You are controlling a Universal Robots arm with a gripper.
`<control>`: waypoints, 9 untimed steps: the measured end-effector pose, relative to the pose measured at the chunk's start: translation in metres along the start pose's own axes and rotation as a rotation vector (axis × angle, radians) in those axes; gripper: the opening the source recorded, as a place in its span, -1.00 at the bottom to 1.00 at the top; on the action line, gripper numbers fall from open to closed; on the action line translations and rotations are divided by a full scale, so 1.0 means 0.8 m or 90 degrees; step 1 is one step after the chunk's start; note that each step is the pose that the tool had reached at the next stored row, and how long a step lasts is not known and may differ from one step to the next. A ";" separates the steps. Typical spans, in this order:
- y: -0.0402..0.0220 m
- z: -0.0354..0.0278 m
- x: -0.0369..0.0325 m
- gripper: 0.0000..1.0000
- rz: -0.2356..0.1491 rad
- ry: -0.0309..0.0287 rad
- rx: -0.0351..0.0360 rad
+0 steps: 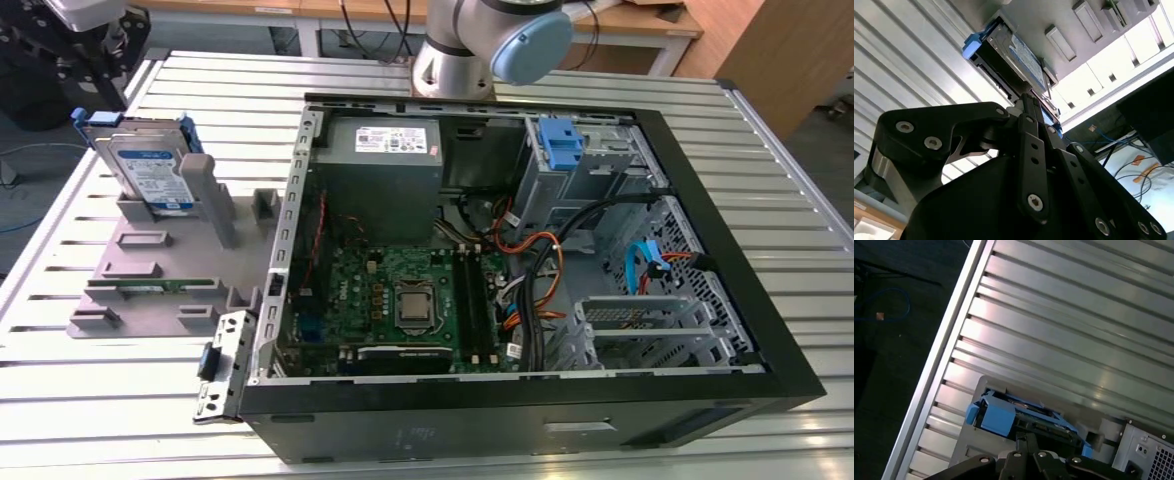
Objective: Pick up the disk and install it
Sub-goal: 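Pick up the disk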
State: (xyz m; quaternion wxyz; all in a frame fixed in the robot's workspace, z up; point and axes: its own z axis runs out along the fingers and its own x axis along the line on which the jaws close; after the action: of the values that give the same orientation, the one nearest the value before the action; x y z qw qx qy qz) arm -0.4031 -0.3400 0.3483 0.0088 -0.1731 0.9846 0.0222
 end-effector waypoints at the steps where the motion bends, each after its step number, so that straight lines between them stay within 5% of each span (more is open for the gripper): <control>1: 0.0000 0.0001 0.0000 -0.79 -0.011 0.0005 -0.0003; 9: -0.0001 0.0010 0.0000 -0.79 -0.104 0.0042 -0.0026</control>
State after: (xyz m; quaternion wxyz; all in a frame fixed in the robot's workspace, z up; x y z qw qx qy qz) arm -0.4030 -0.3400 0.3474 0.0070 -0.2529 0.9672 0.0229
